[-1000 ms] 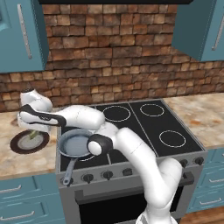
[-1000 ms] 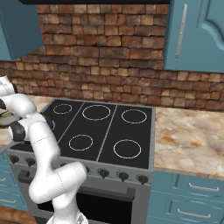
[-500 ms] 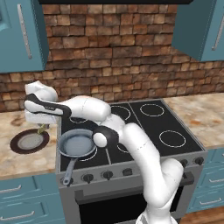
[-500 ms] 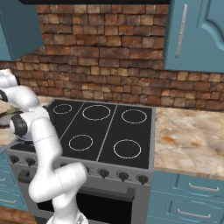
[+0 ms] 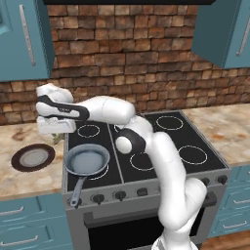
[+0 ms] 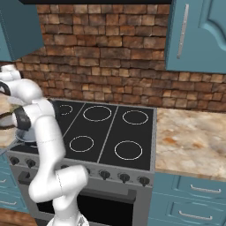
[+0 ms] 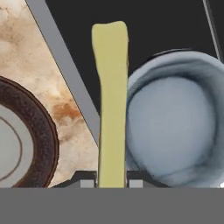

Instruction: Pick up the butter stick and place it in the pan. Then turn on the burner for the pan.

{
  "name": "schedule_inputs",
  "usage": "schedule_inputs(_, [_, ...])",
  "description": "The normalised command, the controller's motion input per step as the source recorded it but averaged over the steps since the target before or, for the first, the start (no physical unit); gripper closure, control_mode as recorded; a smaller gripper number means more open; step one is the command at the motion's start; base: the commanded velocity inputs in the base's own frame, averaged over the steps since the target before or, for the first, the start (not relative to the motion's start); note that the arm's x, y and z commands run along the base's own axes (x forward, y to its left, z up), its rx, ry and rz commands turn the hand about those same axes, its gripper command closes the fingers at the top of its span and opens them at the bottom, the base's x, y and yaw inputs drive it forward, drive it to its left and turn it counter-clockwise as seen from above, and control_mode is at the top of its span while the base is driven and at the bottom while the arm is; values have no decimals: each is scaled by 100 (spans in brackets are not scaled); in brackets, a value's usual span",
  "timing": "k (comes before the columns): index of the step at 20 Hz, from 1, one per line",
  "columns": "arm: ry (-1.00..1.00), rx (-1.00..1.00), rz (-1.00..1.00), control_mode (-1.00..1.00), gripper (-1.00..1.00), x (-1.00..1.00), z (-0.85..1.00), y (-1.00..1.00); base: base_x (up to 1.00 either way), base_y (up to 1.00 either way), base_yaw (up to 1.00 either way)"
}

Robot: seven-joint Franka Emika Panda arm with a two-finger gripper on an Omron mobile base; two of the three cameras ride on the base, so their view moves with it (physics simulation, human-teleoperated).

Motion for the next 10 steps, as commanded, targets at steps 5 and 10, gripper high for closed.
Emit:
schedule_inputs(5, [-1, 9, 0, -100, 100, -46, 0, -63, 0, 0, 0])
schedule_inputs(10, [-4, 8, 0, -100, 100, -32, 0, -56, 0, 0, 0])
